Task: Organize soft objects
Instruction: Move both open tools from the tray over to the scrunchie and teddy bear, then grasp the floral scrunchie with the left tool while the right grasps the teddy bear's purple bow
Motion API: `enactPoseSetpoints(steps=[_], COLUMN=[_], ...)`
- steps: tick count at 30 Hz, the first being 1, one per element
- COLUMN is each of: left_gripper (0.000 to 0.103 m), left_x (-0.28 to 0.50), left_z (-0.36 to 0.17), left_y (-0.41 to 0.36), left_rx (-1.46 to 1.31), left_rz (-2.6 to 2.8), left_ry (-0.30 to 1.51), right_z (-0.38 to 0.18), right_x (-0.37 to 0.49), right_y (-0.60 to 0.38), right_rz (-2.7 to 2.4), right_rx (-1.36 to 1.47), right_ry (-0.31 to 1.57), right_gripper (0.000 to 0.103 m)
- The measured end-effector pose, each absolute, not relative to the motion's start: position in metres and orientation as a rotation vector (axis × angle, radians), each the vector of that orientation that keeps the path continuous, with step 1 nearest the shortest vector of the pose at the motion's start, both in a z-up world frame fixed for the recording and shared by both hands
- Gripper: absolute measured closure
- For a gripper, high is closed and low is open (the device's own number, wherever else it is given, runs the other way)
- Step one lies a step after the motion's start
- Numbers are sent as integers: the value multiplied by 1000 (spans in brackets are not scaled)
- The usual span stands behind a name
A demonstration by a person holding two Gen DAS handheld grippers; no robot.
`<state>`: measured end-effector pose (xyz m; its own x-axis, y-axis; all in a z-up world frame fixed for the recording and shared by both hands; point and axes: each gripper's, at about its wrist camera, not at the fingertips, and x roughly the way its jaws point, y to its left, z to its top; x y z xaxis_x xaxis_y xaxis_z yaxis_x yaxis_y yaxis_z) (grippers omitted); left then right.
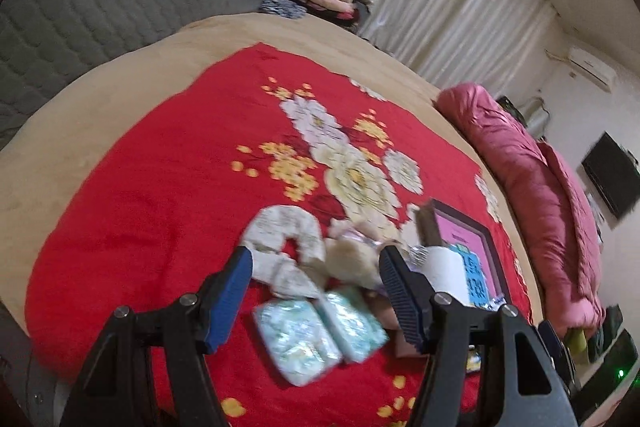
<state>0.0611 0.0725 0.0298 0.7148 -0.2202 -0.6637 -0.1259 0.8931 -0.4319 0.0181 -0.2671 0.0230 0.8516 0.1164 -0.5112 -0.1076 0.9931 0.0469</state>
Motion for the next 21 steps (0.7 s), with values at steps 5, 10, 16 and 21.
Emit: enactPoseSetpoints(steps=[5, 10, 16, 21], left_gripper=[37, 37, 37, 37], left_x=[62, 63, 67, 68], left_z=[24, 17, 7, -2], left_y=[96, 105, 102, 102], left_rx=[-504, -510, -463, -471], left_rz=[-11, 2, 30, 28], left_ry=[780, 797, 851, 882], right_z=[21, 18, 11, 3], right_x=[17, 14, 17, 19], right_y=[-243, -221, -197, -183], right_rz=[190, 252, 318, 345], right_rx=[-17, -68, -106, -144], right_ry=[550, 567, 603, 622], right_gripper=[25, 25, 25, 24])
